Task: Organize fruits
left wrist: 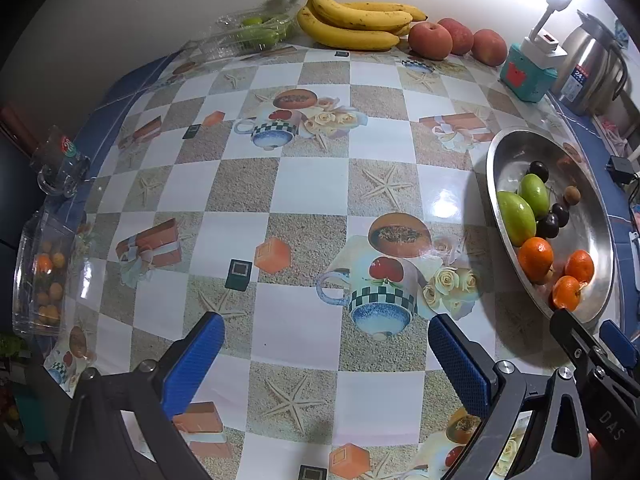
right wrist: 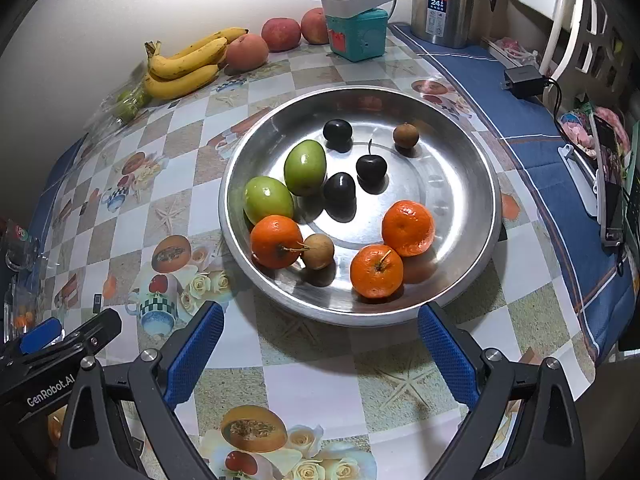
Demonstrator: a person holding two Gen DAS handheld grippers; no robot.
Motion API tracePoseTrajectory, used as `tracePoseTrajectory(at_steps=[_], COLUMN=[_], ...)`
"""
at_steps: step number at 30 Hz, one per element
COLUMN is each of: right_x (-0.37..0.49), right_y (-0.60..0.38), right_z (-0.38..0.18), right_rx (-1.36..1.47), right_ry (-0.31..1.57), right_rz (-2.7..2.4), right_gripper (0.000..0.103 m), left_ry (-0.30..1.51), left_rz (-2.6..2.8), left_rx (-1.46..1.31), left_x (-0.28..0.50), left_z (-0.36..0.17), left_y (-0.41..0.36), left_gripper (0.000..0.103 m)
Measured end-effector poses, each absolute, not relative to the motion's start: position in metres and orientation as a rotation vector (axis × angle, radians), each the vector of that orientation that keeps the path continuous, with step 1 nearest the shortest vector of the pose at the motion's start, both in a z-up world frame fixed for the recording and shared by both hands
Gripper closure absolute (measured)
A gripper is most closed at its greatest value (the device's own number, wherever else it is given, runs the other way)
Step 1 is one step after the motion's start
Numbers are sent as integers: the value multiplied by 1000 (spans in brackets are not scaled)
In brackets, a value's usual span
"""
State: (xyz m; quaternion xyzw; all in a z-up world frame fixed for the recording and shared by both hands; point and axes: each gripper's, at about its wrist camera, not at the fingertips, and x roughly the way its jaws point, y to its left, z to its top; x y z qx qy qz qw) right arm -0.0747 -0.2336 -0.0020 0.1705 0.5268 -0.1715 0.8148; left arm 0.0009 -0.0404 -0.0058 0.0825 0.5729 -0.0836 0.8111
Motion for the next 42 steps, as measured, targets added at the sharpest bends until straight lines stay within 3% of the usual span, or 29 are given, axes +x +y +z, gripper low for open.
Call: tracePoseTrajectory(at_steps=[42], right_x=[-72], right_y=[-232], right_z=[-7], right_rx=[358], right_ry=[1147], right_rz=[-367], right_gripper=[5], left_ry=[1259], left_rz=[-151], left_rx=[122], left_x=[7], left_z=[-9], left_y=[-29], left_gripper=[0])
